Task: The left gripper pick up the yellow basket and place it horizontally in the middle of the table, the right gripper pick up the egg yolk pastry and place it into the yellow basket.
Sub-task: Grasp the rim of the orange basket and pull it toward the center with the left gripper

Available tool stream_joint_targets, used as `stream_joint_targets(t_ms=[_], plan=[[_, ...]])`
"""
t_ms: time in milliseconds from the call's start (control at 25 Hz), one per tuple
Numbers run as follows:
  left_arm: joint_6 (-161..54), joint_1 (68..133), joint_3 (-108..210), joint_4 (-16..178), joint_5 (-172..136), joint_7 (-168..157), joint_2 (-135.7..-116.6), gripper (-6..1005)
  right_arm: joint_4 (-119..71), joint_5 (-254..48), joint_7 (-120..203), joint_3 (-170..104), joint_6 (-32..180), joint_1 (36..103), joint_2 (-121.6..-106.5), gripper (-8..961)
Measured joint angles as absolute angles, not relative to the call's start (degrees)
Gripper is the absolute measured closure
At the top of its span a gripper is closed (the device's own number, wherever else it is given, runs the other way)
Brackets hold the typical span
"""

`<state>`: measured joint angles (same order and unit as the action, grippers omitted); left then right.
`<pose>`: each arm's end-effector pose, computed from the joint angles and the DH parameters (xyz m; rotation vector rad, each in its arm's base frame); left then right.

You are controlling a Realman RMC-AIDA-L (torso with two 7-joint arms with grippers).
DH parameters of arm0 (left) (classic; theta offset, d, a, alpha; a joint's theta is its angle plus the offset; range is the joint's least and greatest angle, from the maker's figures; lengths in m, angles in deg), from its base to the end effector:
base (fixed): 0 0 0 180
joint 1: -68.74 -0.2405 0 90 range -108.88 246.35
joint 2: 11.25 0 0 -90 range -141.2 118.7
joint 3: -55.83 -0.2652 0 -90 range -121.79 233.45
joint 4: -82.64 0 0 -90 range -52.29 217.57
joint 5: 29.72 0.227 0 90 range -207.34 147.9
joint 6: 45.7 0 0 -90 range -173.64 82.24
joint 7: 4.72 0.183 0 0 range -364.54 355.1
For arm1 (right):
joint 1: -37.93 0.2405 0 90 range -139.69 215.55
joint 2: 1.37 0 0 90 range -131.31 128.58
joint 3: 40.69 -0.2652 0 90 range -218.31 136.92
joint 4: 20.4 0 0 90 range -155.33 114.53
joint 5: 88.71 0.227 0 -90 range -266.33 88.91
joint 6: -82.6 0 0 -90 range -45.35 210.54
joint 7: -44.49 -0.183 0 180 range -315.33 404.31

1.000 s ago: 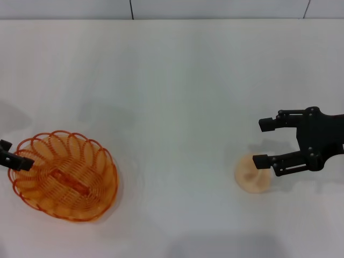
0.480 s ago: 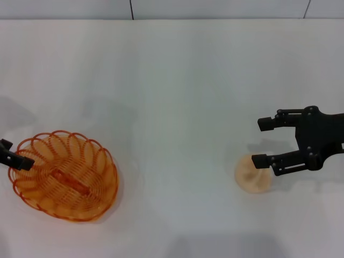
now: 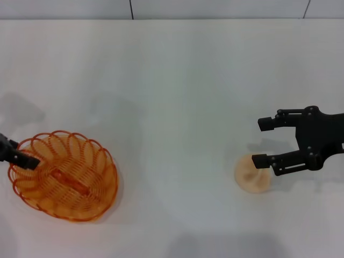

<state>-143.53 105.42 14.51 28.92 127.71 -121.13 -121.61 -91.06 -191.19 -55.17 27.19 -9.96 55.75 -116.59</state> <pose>-0.3349 0.3672 0.0616 -2.5906 -1.2015 0.4420 0.2100 0.3263 -0.0030 -2.9337 0.4372 0.4968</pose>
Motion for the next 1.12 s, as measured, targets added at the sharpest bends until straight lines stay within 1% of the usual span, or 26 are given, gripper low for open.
stream_joint_targets(t_ms=[240,440,880,1080,1120], plan=[[-142.33,105.55,14.51,30.92,128.38,-121.17,-121.82,264,-91.06,-191.19,-55.17,27.09,-9.95,55.8,-116.59,95],[-141.89,105.81,14.52,30.94,128.36,-121.18,-121.9,412,-91.06,-191.19,-55.17,27.1,-9.98,55.79,-116.59,95],[-140.27,106.3,14.46,31.83,128.33,-121.23,-122.2,535,-91.06,-191.19,-55.17,27.08,-9.97,55.68,-116.59,95],[-139.68,106.29,14.43,31.84,128.65,-121.23,-122.44,703,-91.06,-191.19,-55.18,27.07,-9.97,55.69,-116.59,96],[-139.49,106.29,14.43,31.85,128.9,-121.26,-122.52,706,-91.07,-191.19,-55.18,27.07,-9.97,55.7,-116.59,96]])
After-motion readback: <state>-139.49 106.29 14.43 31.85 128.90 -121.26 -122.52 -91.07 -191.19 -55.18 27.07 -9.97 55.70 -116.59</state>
